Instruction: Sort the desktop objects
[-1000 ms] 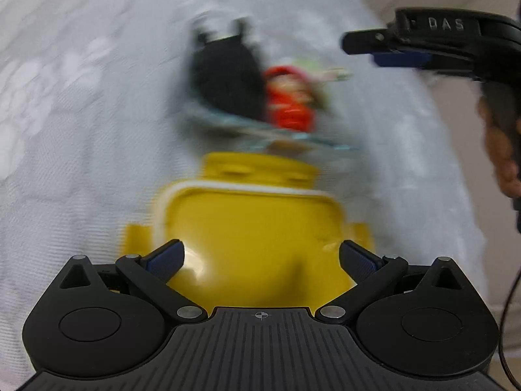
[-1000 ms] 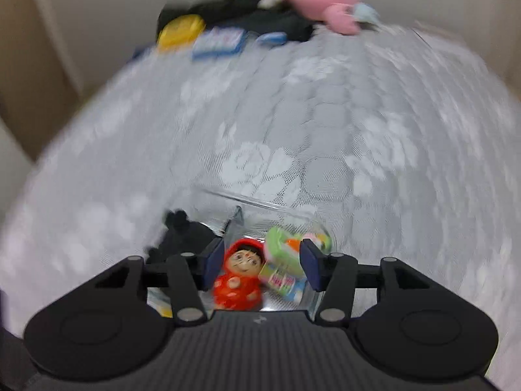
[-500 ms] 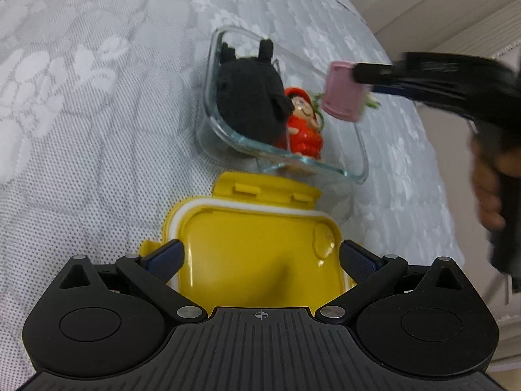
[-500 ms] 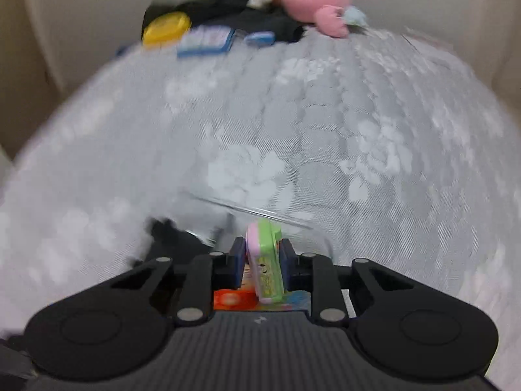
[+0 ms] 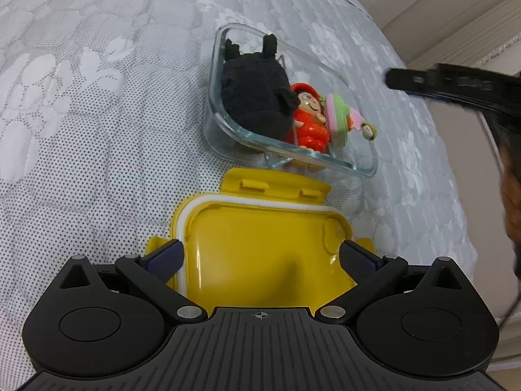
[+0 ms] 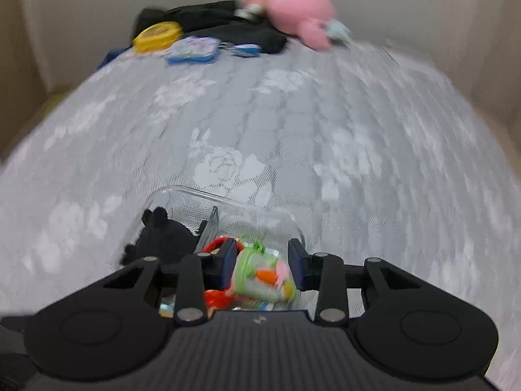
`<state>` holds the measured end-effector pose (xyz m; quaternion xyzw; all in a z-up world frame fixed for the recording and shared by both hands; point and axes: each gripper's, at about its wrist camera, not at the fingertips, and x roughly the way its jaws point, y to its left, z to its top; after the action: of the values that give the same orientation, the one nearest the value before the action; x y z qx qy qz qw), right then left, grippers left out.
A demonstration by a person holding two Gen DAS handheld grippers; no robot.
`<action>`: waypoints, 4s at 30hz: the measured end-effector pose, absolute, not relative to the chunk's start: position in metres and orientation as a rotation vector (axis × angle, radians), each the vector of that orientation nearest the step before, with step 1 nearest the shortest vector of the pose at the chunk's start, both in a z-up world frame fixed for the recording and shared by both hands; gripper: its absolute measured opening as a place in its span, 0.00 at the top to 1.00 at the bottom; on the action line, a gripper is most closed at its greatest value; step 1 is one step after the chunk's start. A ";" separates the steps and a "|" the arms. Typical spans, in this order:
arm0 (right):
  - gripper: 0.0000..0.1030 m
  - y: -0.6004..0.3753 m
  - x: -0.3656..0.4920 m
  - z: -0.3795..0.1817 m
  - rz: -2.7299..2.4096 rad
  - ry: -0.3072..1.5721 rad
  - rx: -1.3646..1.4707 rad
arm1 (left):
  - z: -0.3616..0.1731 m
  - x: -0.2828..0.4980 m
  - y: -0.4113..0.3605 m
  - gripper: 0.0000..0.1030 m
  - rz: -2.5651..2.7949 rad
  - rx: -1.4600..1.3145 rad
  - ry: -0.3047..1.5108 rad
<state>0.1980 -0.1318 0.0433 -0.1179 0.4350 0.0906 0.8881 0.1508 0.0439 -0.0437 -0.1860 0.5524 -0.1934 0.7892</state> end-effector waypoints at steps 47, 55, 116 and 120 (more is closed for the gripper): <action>0.50 -0.097 0.261 -0.018 0.484 1.265 -0.766 | -0.043 0.155 0.047 0.00 -0.445 -0.382 1.185; 0.43 -0.173 0.264 0.017 0.113 1.211 0.300 | -0.043 0.149 0.046 0.00 -0.453 -0.361 1.170; 0.53 -0.223 0.057 -0.025 0.094 0.960 0.247 | -0.036 0.128 0.049 0.00 -0.404 -0.414 1.127; 0.48 -0.224 0.039 -0.038 0.073 0.935 0.271 | -0.021 0.100 0.066 0.00 -0.335 -0.437 1.051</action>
<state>0.0388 -0.2242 -0.0377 0.1303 0.4494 0.0350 0.8831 0.0999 0.0663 -0.0211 -0.2057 0.4953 -0.1581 0.8291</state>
